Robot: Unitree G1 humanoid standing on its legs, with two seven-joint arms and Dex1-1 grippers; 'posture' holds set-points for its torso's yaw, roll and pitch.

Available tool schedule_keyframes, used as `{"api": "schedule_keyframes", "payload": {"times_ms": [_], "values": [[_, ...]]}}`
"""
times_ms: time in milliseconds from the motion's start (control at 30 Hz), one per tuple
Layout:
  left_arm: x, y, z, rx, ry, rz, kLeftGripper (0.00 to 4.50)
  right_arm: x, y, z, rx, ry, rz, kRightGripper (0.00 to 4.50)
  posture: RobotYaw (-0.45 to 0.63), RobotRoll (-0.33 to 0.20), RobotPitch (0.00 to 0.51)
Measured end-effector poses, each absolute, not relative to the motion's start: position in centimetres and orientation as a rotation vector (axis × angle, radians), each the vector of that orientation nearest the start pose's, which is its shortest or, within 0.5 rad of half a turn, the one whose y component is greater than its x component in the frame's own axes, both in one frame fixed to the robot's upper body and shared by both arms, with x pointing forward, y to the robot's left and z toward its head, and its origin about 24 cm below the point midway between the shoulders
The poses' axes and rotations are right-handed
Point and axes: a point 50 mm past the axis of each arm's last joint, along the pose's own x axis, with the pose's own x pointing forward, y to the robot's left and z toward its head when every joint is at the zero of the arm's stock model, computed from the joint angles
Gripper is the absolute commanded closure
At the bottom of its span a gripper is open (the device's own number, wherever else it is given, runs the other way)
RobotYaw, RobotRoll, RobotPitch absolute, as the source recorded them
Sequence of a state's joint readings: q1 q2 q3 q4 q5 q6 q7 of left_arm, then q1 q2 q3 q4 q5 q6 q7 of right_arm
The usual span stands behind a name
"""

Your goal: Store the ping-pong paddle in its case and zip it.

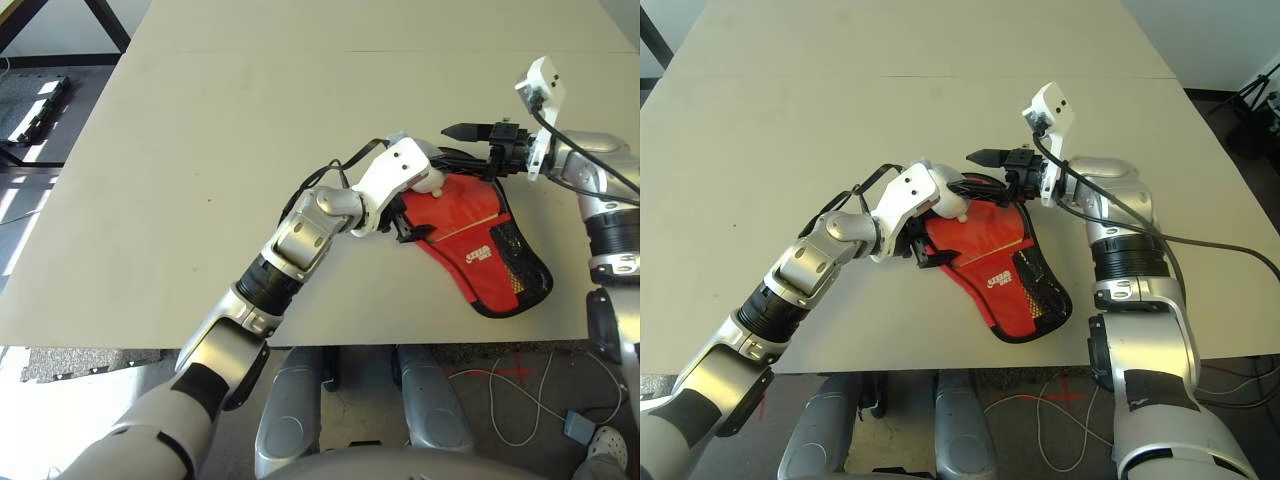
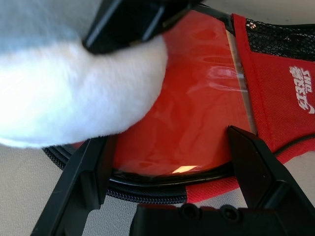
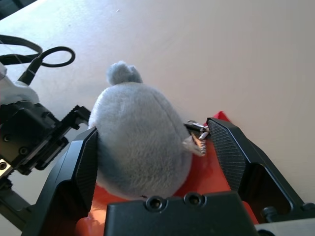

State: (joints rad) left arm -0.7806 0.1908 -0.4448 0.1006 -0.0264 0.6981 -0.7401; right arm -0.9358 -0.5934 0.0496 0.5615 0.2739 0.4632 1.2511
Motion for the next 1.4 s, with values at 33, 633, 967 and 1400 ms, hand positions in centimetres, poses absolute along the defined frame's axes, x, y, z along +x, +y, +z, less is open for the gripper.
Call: {"api": "schedule_keyframes", "payload": {"times_ms": [33, 633, 967, 1400], "values": [[31.8, 2.3, 14.5, 0.476, 0.251, -1.113, 0.06, 36.0, -19.3, 20.2, -0.165, 0.214, 1.126, 0.00, -0.04, 0.000, 0.299], [31.7, 2.4, 14.5, 0.475, 0.250, -1.110, 0.00, 36.4, -18.6, 18.8, -0.284, 0.277, 1.123, 1.52, -0.05, 0.000, 0.299], [31.7, 2.4, 14.5, 0.475, 0.251, -1.110, 0.00, 37.3, -19.5, 19.1, -0.255, 0.225, 1.008, 3.89, -0.05, 0.000, 0.297], [31.7, 2.3, 14.4, 0.477, 0.253, -1.118, 0.00, 39.5, -21.7, 20.1, -0.307, 0.122, 0.720, 3.95, -0.06, 0.000, 0.297]]}}
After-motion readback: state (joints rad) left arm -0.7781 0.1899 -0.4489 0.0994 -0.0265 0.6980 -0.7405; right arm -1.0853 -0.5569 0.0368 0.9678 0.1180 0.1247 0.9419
